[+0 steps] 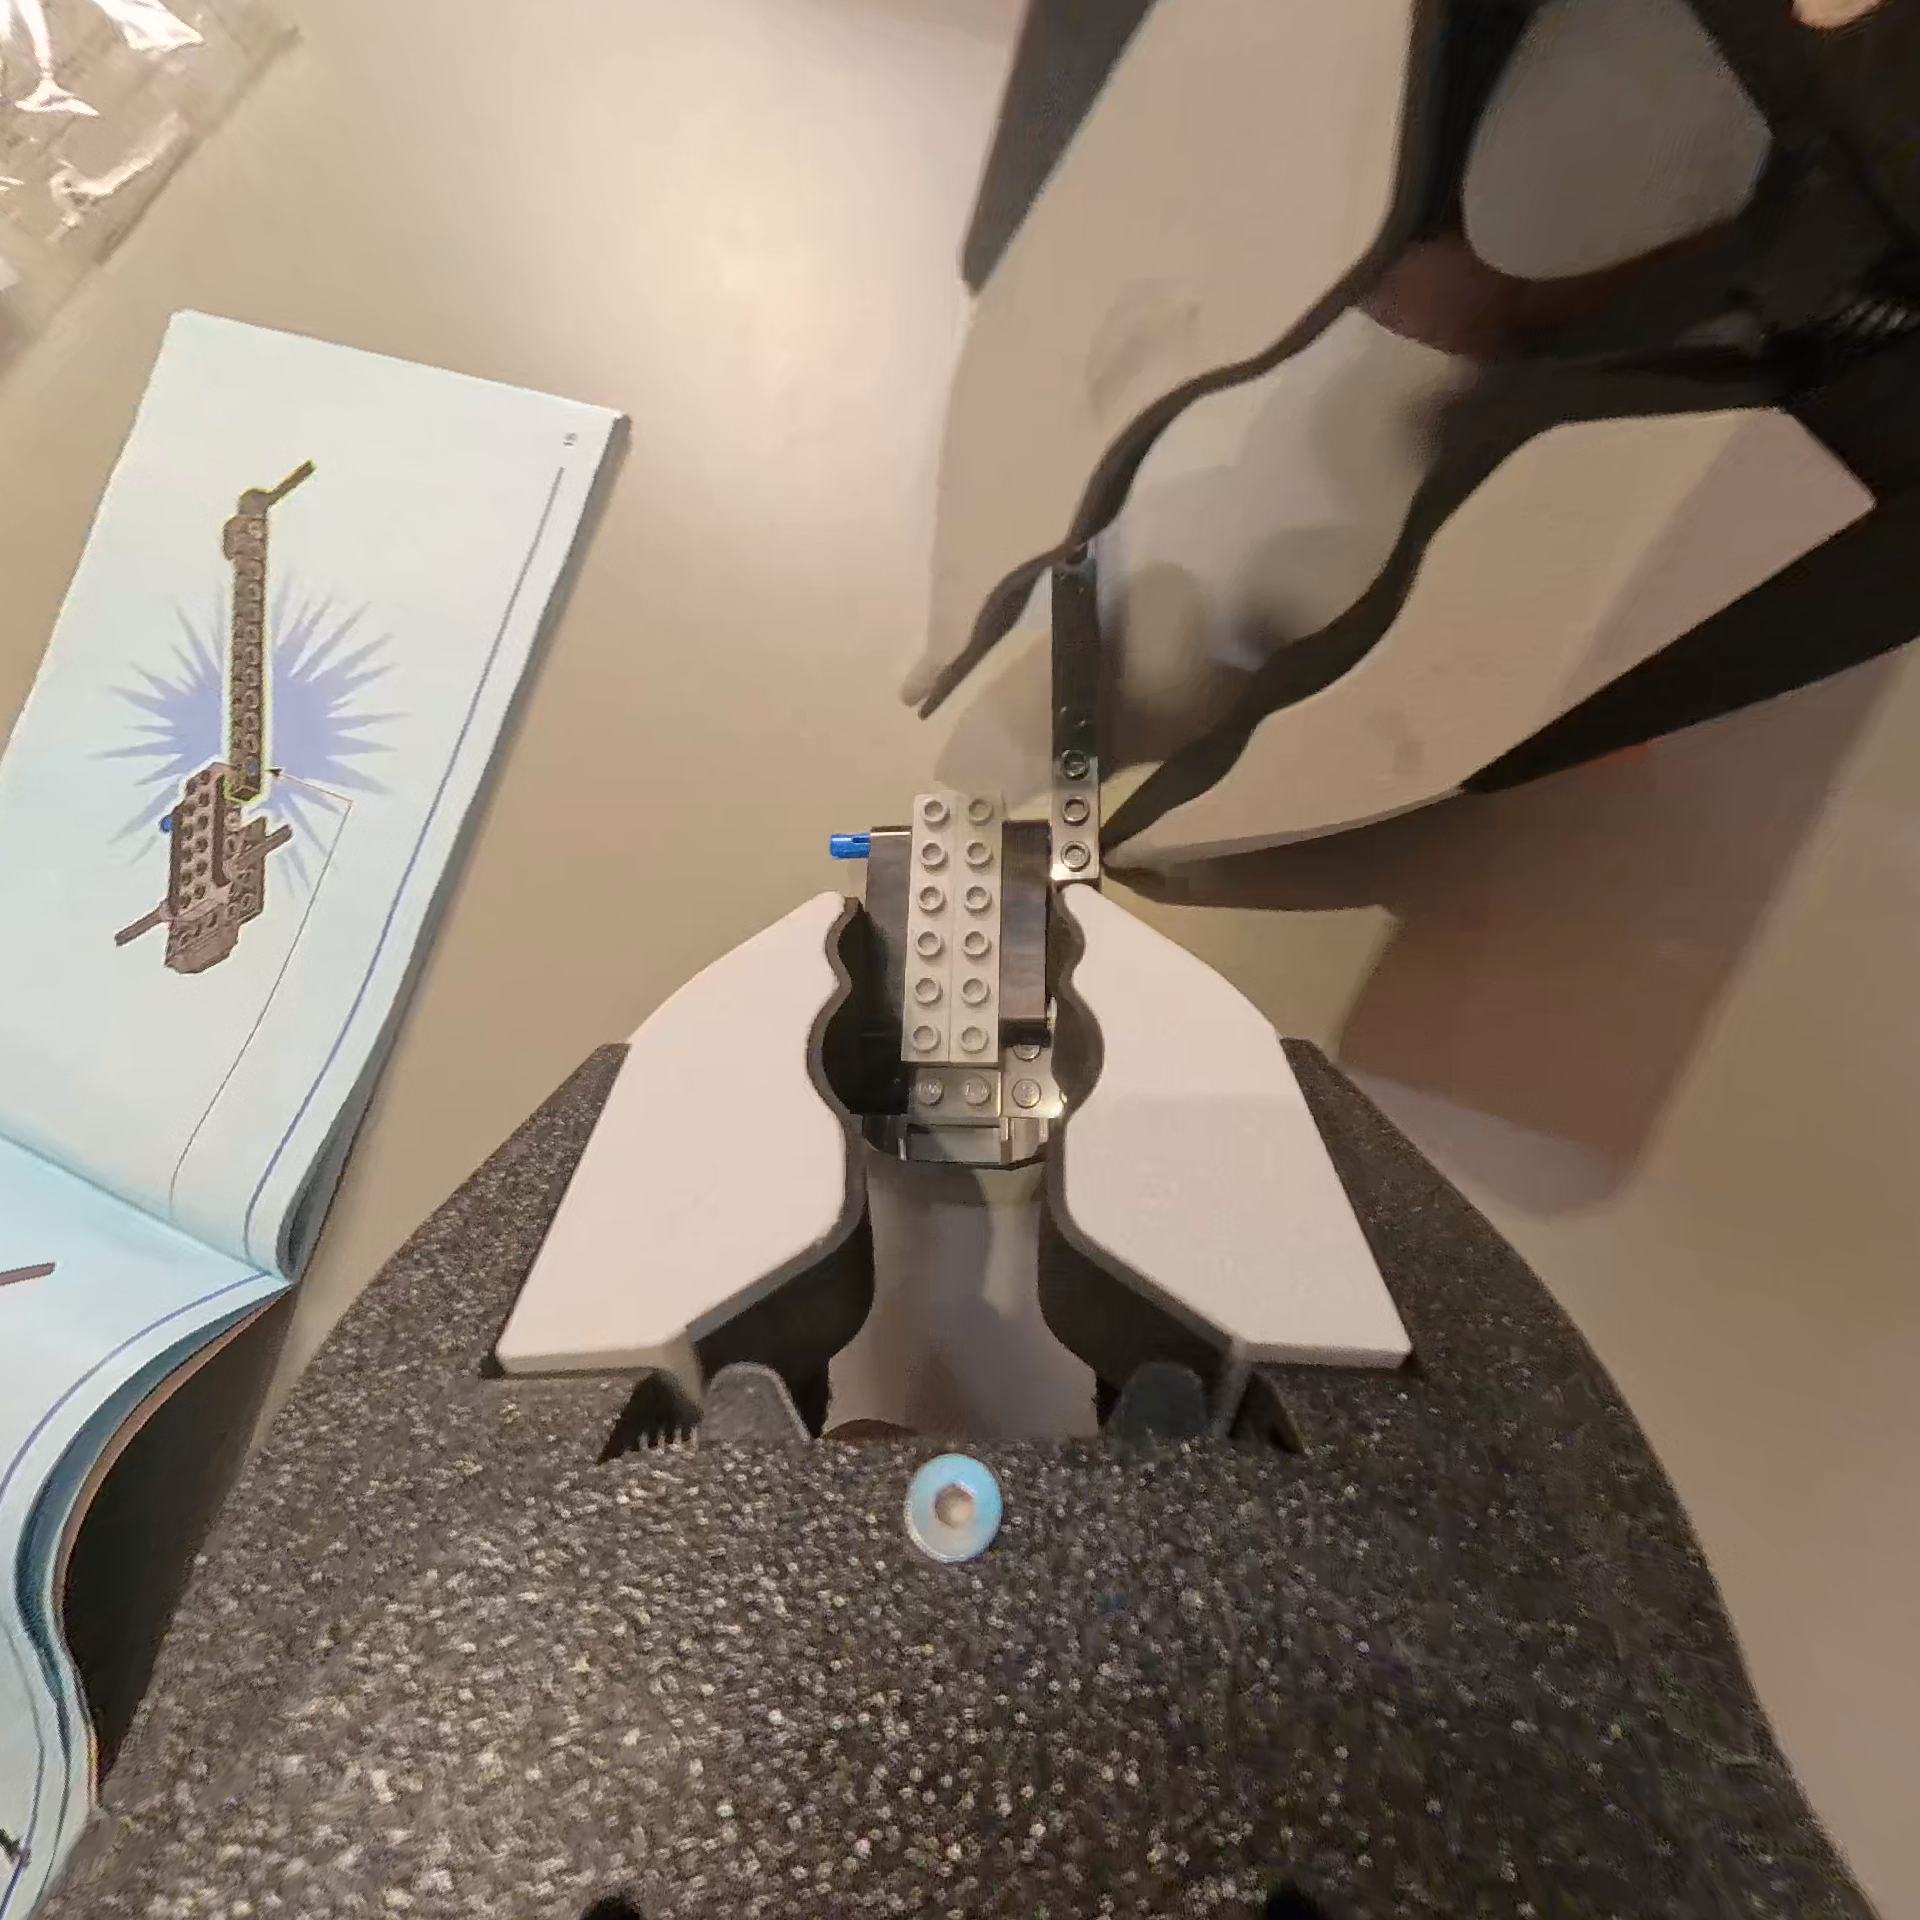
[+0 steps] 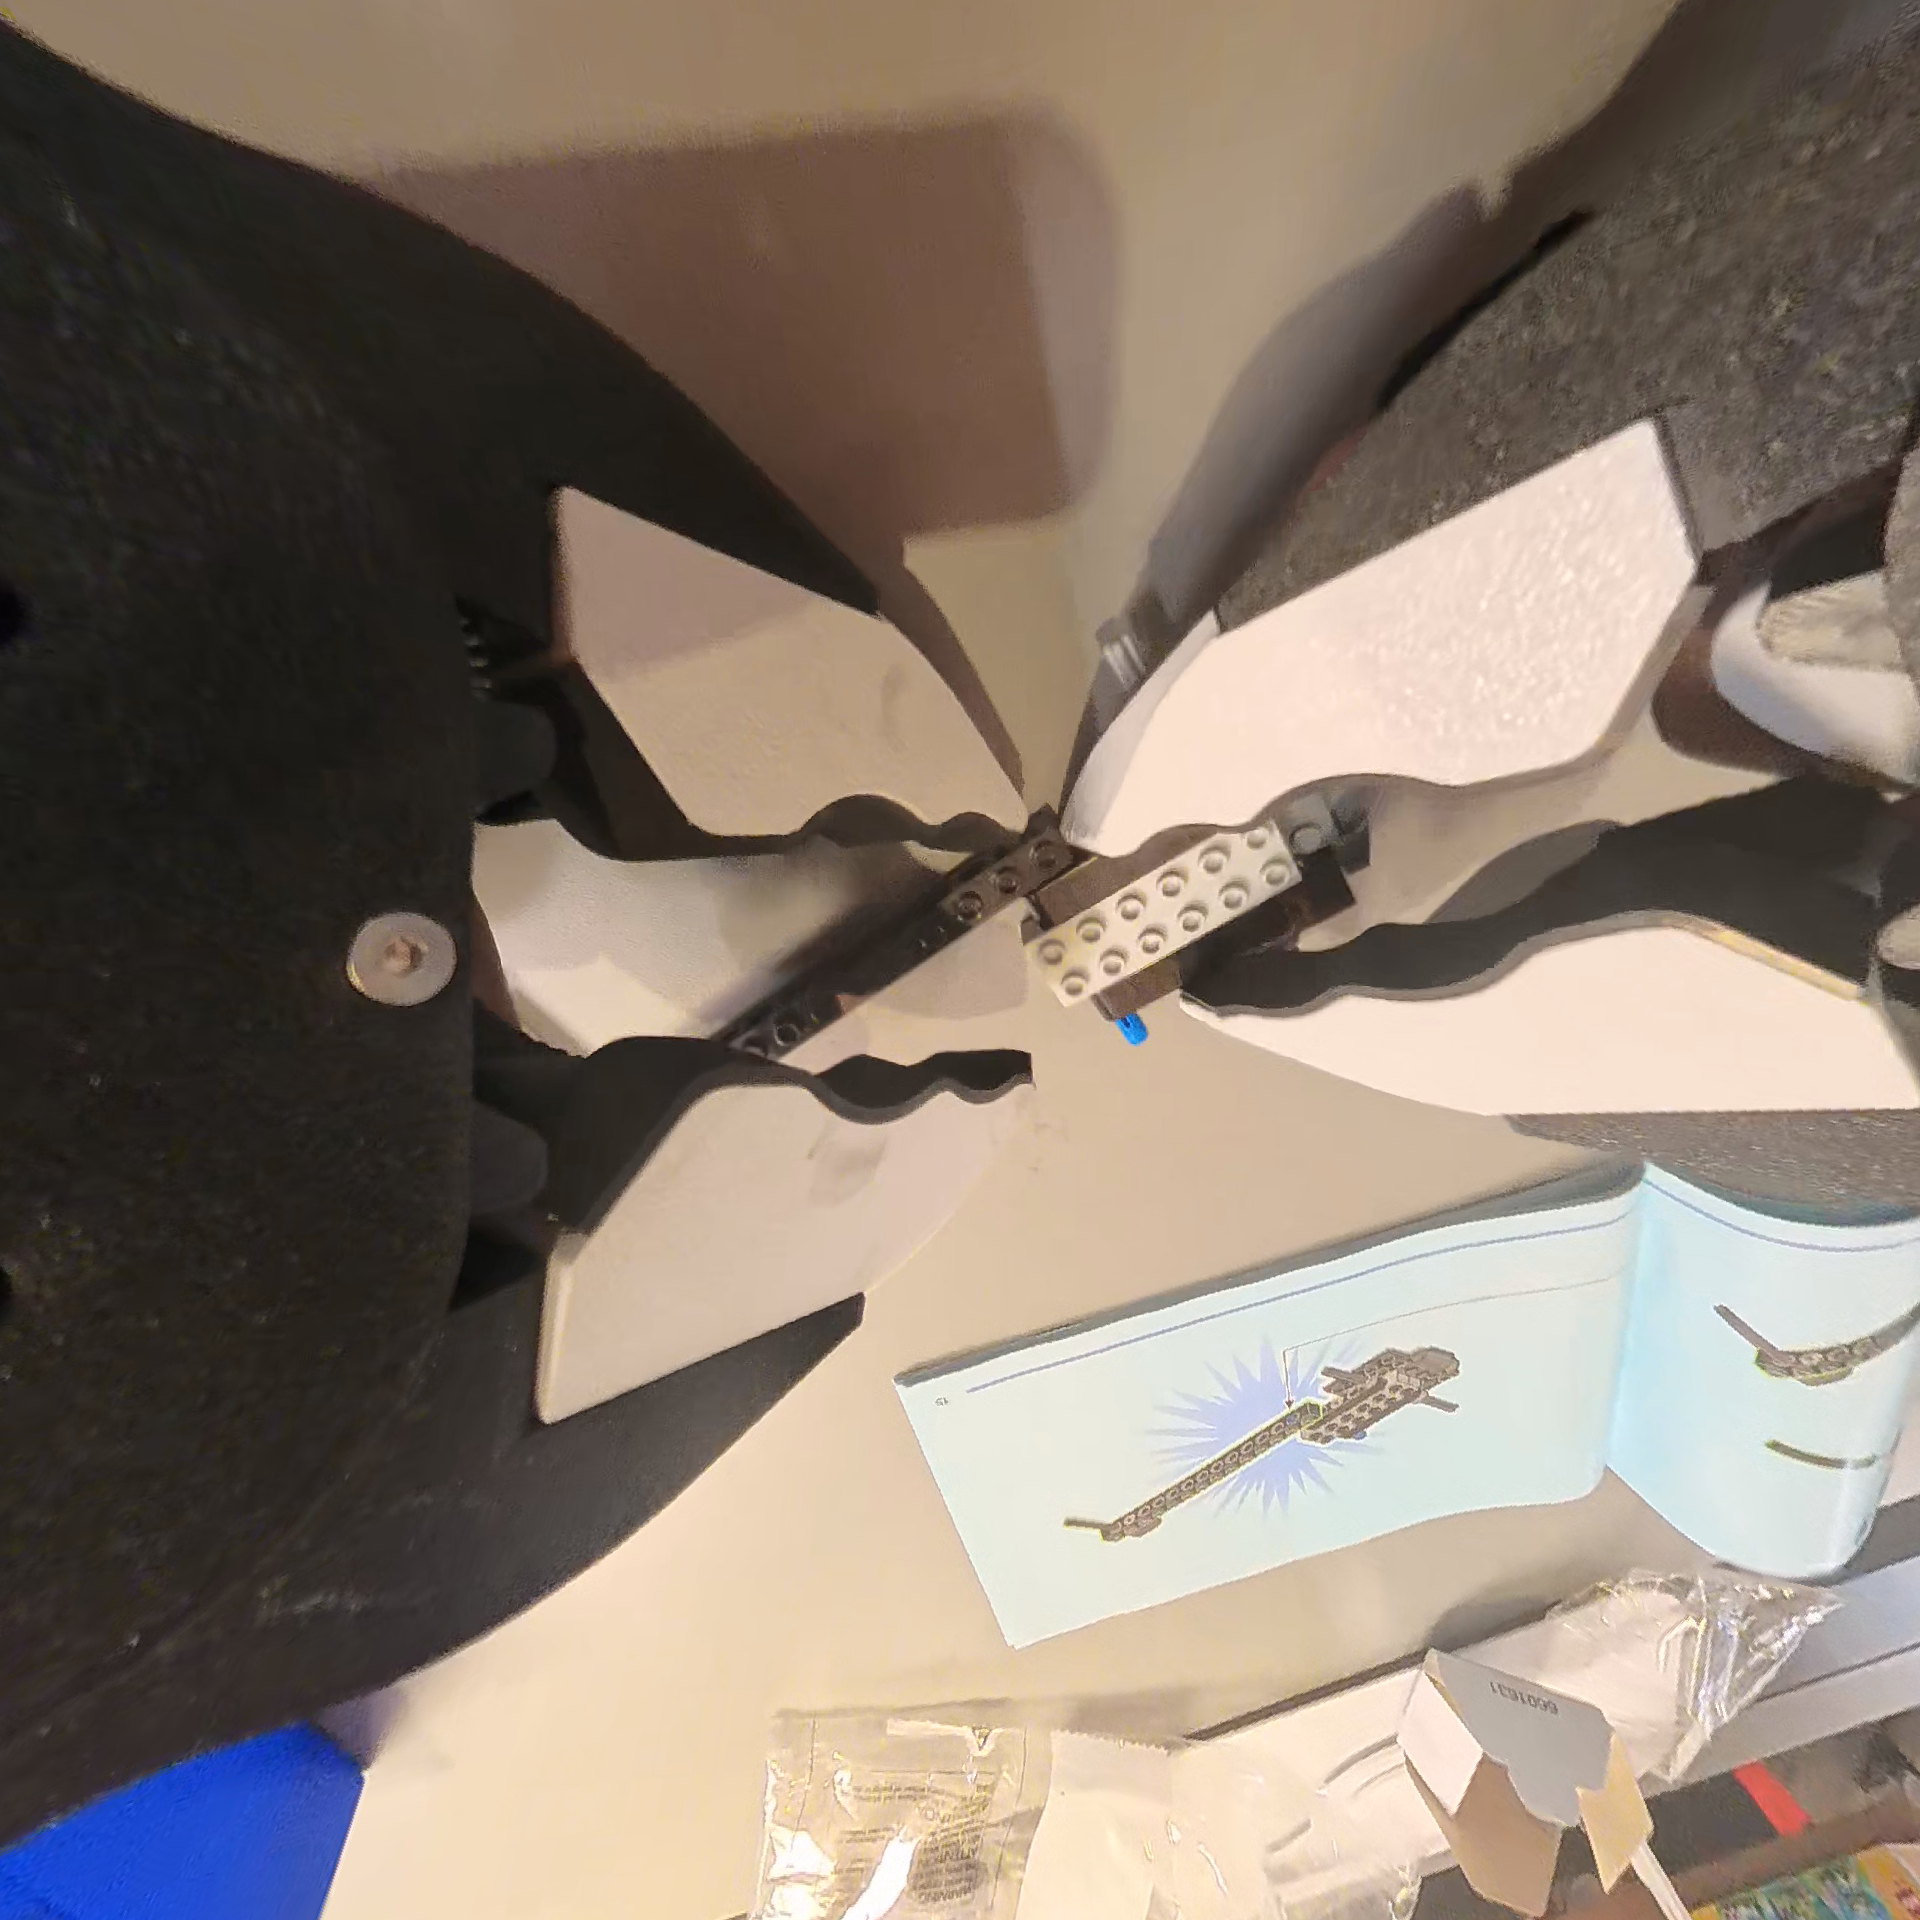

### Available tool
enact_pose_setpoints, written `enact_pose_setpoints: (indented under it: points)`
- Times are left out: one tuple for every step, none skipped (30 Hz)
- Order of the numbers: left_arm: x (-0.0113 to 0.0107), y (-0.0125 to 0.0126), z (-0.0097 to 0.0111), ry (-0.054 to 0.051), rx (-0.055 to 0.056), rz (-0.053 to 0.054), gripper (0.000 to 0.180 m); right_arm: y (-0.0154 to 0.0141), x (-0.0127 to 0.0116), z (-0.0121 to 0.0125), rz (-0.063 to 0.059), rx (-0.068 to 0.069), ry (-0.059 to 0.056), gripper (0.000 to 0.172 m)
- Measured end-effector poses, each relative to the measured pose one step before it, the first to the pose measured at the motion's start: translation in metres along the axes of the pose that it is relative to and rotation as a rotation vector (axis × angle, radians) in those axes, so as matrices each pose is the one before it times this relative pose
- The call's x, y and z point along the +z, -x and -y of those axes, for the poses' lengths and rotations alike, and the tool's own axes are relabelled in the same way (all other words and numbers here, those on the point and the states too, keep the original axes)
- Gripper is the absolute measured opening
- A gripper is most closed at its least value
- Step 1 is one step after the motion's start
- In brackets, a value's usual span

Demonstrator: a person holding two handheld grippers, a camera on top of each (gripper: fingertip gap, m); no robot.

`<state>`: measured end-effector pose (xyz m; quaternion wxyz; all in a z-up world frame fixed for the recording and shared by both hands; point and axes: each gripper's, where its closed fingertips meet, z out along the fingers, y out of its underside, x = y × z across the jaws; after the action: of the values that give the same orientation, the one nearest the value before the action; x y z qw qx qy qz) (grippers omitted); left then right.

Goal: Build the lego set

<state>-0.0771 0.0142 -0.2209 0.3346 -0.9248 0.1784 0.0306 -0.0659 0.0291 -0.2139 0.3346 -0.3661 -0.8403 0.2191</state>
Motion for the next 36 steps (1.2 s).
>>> enact_pose_setpoints:
  points:
    - [0.00120, -0.00096, -0.00127, 0.0085, 0.0065, 0.0018, 0.033, 0.00084, 0.00103, -0.00078, 0.0084, -0.0030, 0.0054, 0.036]
    - [-0.00026, -0.00003, 0.00054, -0.0044, 0.0050, 0.0024, 0.034, 0.00066, 0.00049, -0.00018, 0.0090, 0.0013, 0.0002, 0.035]
    - [-0.00047, -0.00039, -0.00055, 0.0051, 0.0006, -0.0053, 0.035, 0.00045, 0.00000, -0.00032, 0.0078, 0.0036, -0.0007, 0.034]
    - [-0.00063, -0.00160, -0.00018, 0.0031, -0.0055, -0.0164, 0.038, 0.00006, -0.00005, -0.00033, 0.0045, 0.0036, -0.0010, 0.034]
    - [-0.00062, -0.00193, -0.00007, 0.0007, -0.0070, -0.0189, 0.041, -0.00027, 0.00006, -0.00045, 0.0006, 0.0039, -0.0006, 0.032]
    - [-0.00032, -0.00108, -0.00033, 0.0019, -0.0048, -0.0119, 0.044, -0.00056, 0.00014, -0.00068, -0.0028, 0.0036, 0.0017, 0.031]
    - [-0.00032, -0.00004, -0.00002, -0.0006, -0.0029, -0.0030, 0.044, -0.00069, 0.00011, -0.00037, -0.0036, 0.0028, 0.0016, 0.032]
    - [-0.00018, -0.00033, 0.00011, -0.0007, 0.0004, -0.0034, 0.045, -0.00008, 0.00001, -0.00003, 0.0003, 0.0024, 0.0005, 0.031]
    - [0.00012, 0.00072, 0.00012, 0.0008, -0.0006, 0.0051, 0.046, 0.00064, -0.00001, 0.00021, 0.0038, 0.0015, -0.0006, 0.031]
    - [0.00034, 0.00151, 0.00016, 0.0033, -0.0017, 0.0120, 0.046, 0.00054, -0.00018, 0.00036, 0.0036, 0.0008, -0.0013, 0.032]
    - [0.00001, 0.00165, 0.00044, 0.0016, -0.0022, 0.0128, 0.046, 0.00033, -0.00053, 0.00004, 0.0029, 0.0007, -0.0008, 0.032]
    - [-0.00030, 0.00080, 0.00068, 0.0007, -0.0055, 0.0072, 0.046, -0.00010, -0.00129, -0.00004, 0.0021, 0.0005, -0.0008, 0.033]
    - [-0.00075, 0.00126, 0.00079, 0.0020, -0.0151, 0.0081, 0.046, -0.00059, -0.00216, 0.00005, 0.0000, 0.0023, -0.0036, 0.033]
    - [-0.00112, 0.00130, 0.00134, -0.0014, -0.0179, 0.0068, 0.046, -0.00093, -0.00290, 0.00051, -0.0012, 0.0059, -0.0083, 0.033]
    - [-0.00124, -0.00011, 0.00155, -0.0027, -0.0169, -0.0003, 0.046, -0.00101, -0.00337, 0.00085, -0.0011, 0.0089, -0.0115, 0.033]
    - [-0.00083, -0.00079, 0.00104, -0.0001, -0.0182, -0.0037, 0.046, -0.00128, -0.00356, 0.00083, -0.0025, 0.0100, -0.0125, 0.033]
    - [-0.00016, -0.00100, 0.00076, 0.0019, -0.0180, -0.0032, 0.047, -0.00175, -0.00325, 0.00063, -0.0050, 0.0101, -0.0113, 0.033]
    - [0.00063, -0.00059, 0.00034, 0.0028, -0.0137, 0.0011, 0.048, -0.00165, -0.00281, 0.00027, -0.0048, 0.0096, -0.0083, 0.033]
    - [0.00127, 0.00047, 0.00021, 0.0030, -0.0092, 0.0076, 0.050, -0.00117, -0.00215, 0.00017, -0.0030, 0.0075, -0.0066, 0.033]
    - [0.00165, 0.00051, -0.00062, 0.0070, -0.0088, 0.0065, 0.051, -0.00099, -0.00149, -0.00001, -0.0021, 0.0051, -0.0055, 0.032]
    - [0.00183, 0.00004, -0.00093, 0.0086, -0.0067, 0.0012, 0.052, -0.00056, -0.00081, -0.00057, -0.0011, 0.0032, -0.0013, 0.032]
    - [0.00197, -0.00030, -0.00061, 0.0058, -0.0041, -0.0020, 0.053, -0.00043, -0.00017, -0.00115, -0.0004, 0.0011, 0.0030, 0.032]
    - [0.00190, -0.00071, -0.00079, 0.0057, 0.0000, -0.0038, 0.053, -0.00014, 0.00025, -0.00131, 0.0002, -0.0002, 0.0048, 0.032]
    - [0.00177, -0.00093, -0.00077, 0.0065, 0.0012, -0.0048, 0.052, -0.00007, 0.00065, -0.00137, 0.0003, 0.0000, 0.0053, 0.032]
    - [0.00054, -0.00057, 0.00109, -0.0053, -0.0050, -0.0016, 0.051, -0.00023, 0.00067, -0.00134, -0.0010, 0.0002, 0.0051, 0.032]
    - [0.00035, -0.00096, 0.00034, 0.0017, 0.0011, -0.0036, 0.048, -0.00033, 0.00063, -0.00131, -0.0012, 0.0003, 0.0058, 0.032]
    - [0.00001, -0.00114, 0.00011, 0.0015, 0.0046, -0.0032, 0.043, -0.00024, 0.00063, -0.00135, 0.0000, 0.0005, 0.0057, 0.032]
    - [-0.00014, -0.00020, -0.00008, 0.0003, 0.0044, 0.0033, 0.043, -0.00012, 0.00038, -0.00108, 0.0006, 0.0012, 0.0045, 0.032]
    - [-0.00019, -0.00038, -0.00033, -0.0008, 0.0034, -0.0007, 0.043, -0.00033, 0.00030, -0.00108, 0.0000, 0.0021, 0.0041, 0.032]
    - [-0.00036, -0.00071, -0.00040, -0.0013, 0.0063, -0.0054, 0.042, -0.00055, 0.00025, -0.00099, -0.0011, 0.0015, 0.0040, 0.032]
    - [-0.00030, -0.00101, -0.00030, -0.0014, 0.0057, -0.0074, 0.042, -0.00042, 0.00008, -0.00068, -0.0016, 0.0004, 0.0032, 0.032]
    - [-0.00024, -0.00015, -0.00022, -0.0021, 0.0041, -0.0007, 0.042, -0.00032, 0.00008, -0.00038, -0.0015, 0.0002, 0.0014, 0.032]
    - [-0.00002, -0.00032, 0.00000, -0.0030, 0.0056, 0.0000, 0.042, -0.00008, 0.00021, 0.00003, -0.0001, -0.0001, 0.0000, 0.032]
    - [-0.00008, -0.00063, 0.00004, -0.0026, 0.0052, -0.0038, 0.041, 0.00026, 0.00021, -0.00008, 0.0004, -0.0019, 0.0004, 0.032]
    - [0.00003, -0.00001, 0.00015, -0.0041, -0.0003, -0.0014, 0.041, 0.00019, 0.00040, -0.00026, -0.0009, -0.0042, 0.0011, 0.032]
    - [0.00020, 0.00002, 0.00028, -0.0073, -0.0031, -0.0014, 0.041, 0.00020, 0.00042, -0.00051, -0.0014, -0.0047, 0.0017, 0.032]
